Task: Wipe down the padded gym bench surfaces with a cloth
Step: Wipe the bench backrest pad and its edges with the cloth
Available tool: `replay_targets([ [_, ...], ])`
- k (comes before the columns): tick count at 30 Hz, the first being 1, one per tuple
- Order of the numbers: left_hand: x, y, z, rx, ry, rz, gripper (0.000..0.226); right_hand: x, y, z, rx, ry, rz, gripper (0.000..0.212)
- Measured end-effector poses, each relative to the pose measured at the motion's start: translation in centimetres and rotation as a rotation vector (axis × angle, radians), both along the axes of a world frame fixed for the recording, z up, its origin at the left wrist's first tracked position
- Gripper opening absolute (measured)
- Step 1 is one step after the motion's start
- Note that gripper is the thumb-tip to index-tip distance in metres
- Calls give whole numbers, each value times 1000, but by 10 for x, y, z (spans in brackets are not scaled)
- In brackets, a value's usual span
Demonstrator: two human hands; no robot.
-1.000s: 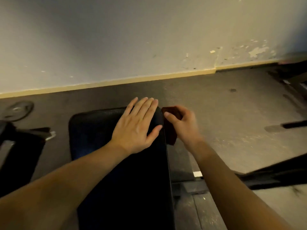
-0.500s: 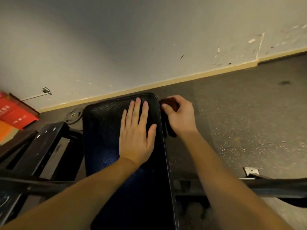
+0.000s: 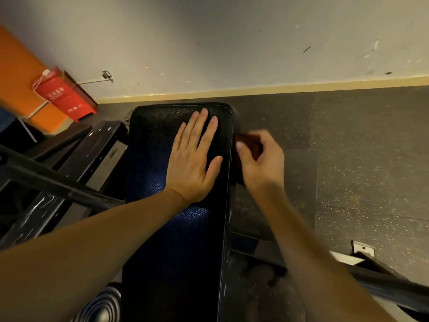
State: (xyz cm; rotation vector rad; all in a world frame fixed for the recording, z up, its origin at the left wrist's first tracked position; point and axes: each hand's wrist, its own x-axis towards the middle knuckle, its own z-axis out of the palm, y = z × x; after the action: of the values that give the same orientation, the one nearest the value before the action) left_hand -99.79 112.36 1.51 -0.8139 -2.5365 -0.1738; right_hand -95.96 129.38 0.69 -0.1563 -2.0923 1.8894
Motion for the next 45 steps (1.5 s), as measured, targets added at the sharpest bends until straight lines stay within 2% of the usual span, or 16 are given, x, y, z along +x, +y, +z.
replay_targets([
  [2,0,1,0,13,-2,0,69,46,-11,-32,14,-64,57,20],
  [5,2,2,0,42,-11,-7,69,121,-25,-62,-5,-304,224,24],
  [7,3,3,1,44,-11,-1,68,113,-22,-58,85,-250,214,25],
  [9,4,3,1,22,-11,9,68,75,-13,-37,141,-107,114,20],
  [12,4,3,2,-9,-3,24,68,29,-2,-10,70,-41,29,12],
  [14,4,3,2,-3,-2,27,68,50,-12,-22,41,-57,63,12],
  [19,6,2,-1,-38,1,58,66,151,-33,-69,-31,-353,271,20],
  [22,12,7,4,-103,21,131,64,109,-26,-55,68,-232,146,15],
  [24,35,8,-3,-34,13,208,60,66,-18,-34,103,-132,18,14],
  [26,81,-7,-25,151,-59,311,57,55,-17,-28,84,-112,-5,16],
  [28,129,-29,-57,266,-138,353,59,87,-28,-45,5,-160,59,19],
  [32,153,-47,-101,145,-147,335,64,187,-47,-90,9,-270,226,21],
  [36,150,-43,-106,139,-133,322,67,117,-37,-77,122,-125,62,20],
  [39,150,-43,-106,140,-120,315,68,62,-27,-57,107,-39,-75,17],
  [41,150,-42,-107,141,-127,321,68,82,-36,-66,84,-32,-69,16],
  [45,149,-43,-108,133,-112,324,69,181,-55,-105,27,-202,157,27],
])
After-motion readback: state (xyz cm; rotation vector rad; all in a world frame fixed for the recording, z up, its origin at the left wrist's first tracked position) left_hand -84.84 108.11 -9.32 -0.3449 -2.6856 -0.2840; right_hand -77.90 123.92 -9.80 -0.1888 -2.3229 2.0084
